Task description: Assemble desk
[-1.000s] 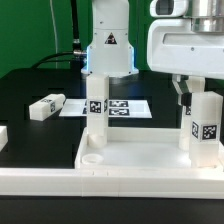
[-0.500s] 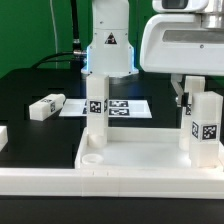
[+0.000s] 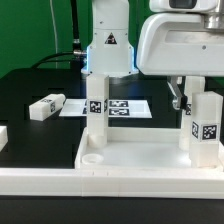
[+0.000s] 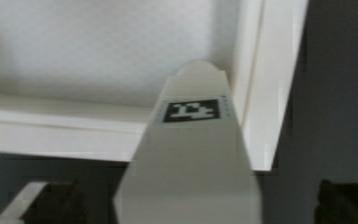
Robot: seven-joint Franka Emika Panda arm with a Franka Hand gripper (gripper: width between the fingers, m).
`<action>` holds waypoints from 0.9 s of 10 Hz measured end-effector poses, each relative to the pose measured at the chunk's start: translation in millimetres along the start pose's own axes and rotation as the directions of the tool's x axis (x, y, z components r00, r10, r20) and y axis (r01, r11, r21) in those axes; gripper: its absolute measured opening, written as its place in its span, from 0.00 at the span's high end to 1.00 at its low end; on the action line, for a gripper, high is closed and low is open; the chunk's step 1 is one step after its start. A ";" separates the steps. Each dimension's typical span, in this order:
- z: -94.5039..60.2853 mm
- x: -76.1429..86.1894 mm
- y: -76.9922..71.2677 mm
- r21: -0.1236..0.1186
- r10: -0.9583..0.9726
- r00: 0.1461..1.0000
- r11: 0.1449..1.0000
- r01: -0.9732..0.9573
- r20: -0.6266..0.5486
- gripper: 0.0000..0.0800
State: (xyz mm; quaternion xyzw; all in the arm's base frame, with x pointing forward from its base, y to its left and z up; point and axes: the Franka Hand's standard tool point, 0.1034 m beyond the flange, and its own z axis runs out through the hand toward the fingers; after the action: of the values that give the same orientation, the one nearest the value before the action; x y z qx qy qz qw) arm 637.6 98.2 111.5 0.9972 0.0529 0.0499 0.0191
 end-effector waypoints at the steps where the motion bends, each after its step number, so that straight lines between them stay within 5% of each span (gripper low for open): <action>1: 0.0 0.1 0.1 0.000 -0.005 1.000 1.000 0.005 0.000 0.19; 3: 0.4 -0.1 0.2 0.000 -0.001 1.000 1.000 0.001 0.000 0.54; 5: 0.6 -0.3 0.1 0.000 0.028 1.000 1.000 -0.028 0.001 0.64; 9: 0.8 -0.4 0.3 0.000 0.235 0.972 0.972 -0.235 0.001 0.64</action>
Offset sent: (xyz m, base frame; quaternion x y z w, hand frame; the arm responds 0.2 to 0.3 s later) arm 0.0000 0.0000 0.0000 0.0000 0.0000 0.0000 1.0000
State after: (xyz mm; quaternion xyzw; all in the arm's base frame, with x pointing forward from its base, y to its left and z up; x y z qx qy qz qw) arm 637.3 97.8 110.6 0.9965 -0.0652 0.0512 0.0128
